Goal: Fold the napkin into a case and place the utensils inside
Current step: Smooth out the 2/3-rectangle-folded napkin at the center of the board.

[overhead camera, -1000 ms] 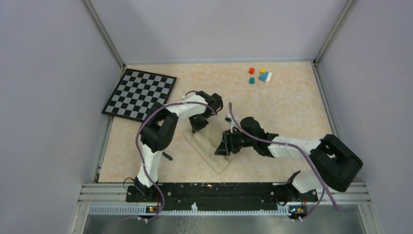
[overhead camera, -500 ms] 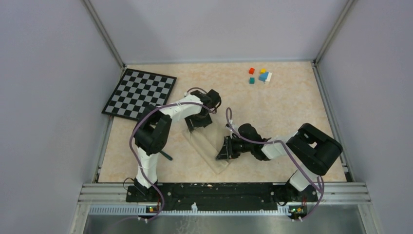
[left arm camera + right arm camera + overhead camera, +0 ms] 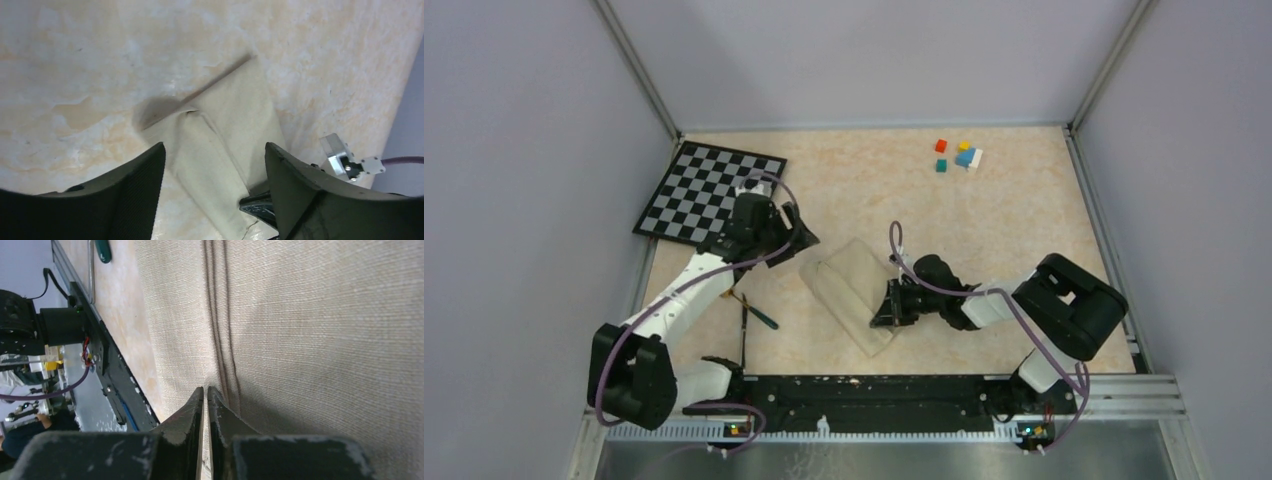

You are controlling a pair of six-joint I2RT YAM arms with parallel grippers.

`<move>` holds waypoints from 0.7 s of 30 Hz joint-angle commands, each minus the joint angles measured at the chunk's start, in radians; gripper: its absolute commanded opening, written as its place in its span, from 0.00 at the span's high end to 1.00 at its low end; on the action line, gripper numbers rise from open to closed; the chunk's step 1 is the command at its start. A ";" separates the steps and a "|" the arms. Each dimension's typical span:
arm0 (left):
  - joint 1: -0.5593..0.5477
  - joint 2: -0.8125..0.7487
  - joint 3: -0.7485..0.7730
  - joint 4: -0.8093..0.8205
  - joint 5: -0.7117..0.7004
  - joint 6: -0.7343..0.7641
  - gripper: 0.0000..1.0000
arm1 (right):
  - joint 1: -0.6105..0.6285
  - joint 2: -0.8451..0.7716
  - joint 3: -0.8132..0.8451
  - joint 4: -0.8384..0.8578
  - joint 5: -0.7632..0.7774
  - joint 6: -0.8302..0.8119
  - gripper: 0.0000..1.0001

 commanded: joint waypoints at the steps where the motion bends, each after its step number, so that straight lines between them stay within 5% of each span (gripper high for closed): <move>1: 0.142 -0.060 -0.249 0.349 0.348 0.025 0.32 | -0.003 -0.050 -0.031 -0.075 0.103 0.002 0.98; 9: 0.186 0.099 -0.317 0.529 0.508 0.001 0.86 | -0.003 -0.088 -0.047 -0.095 0.128 0.022 1.00; 21: 0.186 0.287 -0.328 0.744 0.572 -0.004 0.93 | 0.001 -0.081 -0.032 -0.077 0.108 0.029 1.00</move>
